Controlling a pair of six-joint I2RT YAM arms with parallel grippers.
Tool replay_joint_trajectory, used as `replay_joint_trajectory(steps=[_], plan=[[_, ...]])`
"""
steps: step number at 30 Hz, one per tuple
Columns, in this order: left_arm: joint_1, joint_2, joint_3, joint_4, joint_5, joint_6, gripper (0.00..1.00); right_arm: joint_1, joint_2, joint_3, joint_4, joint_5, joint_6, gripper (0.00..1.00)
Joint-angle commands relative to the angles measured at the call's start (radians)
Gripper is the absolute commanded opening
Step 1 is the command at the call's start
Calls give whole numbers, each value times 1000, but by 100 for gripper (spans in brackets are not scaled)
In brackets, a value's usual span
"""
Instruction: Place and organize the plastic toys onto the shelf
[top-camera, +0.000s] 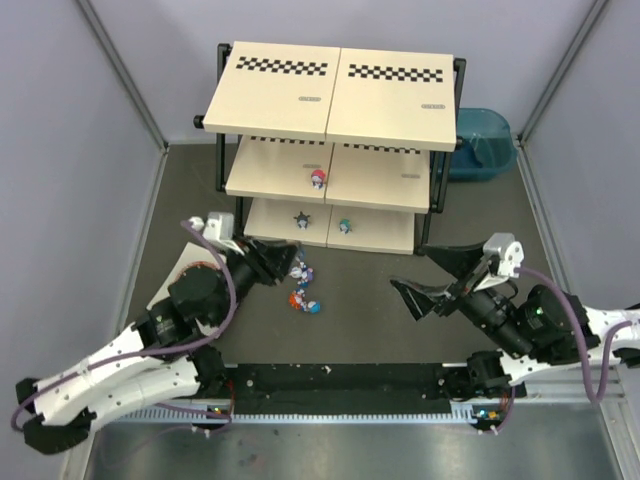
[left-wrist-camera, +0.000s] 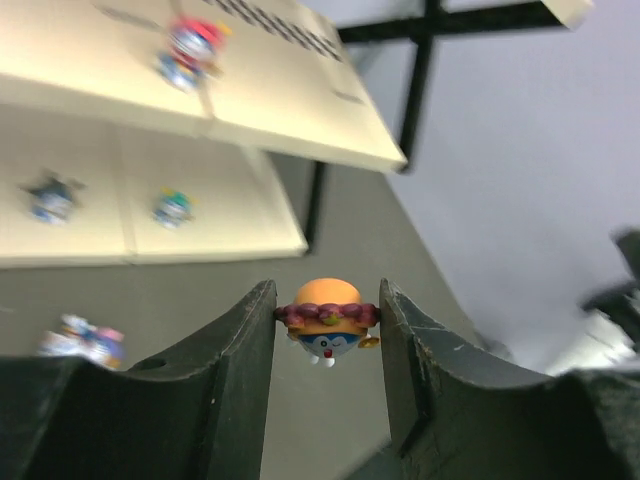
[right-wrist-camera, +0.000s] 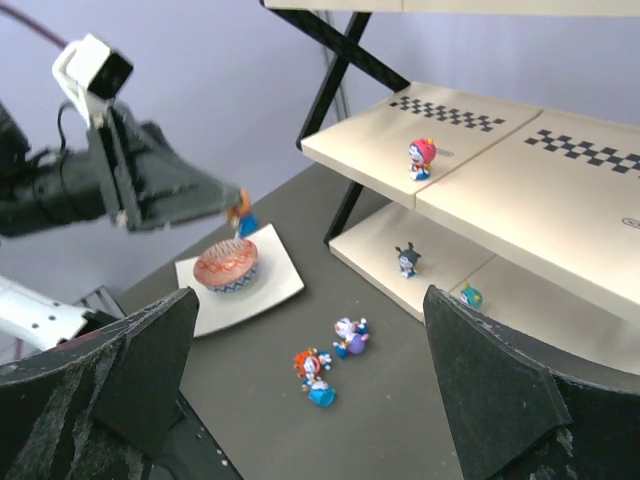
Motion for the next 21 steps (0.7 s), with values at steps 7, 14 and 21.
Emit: replay_joint_trajectory(steps=[7, 14, 21], plan=[[639, 259, 167, 124, 615, 264, 0, 9, 3, -37, -103, 56, 80, 95], [723, 463, 307, 182, 639, 327, 0, 9, -42, -66, -141, 76, 100, 96], [750, 551, 344, 242, 607, 331, 0, 9, -96, -95, -158, 102, 114, 96]])
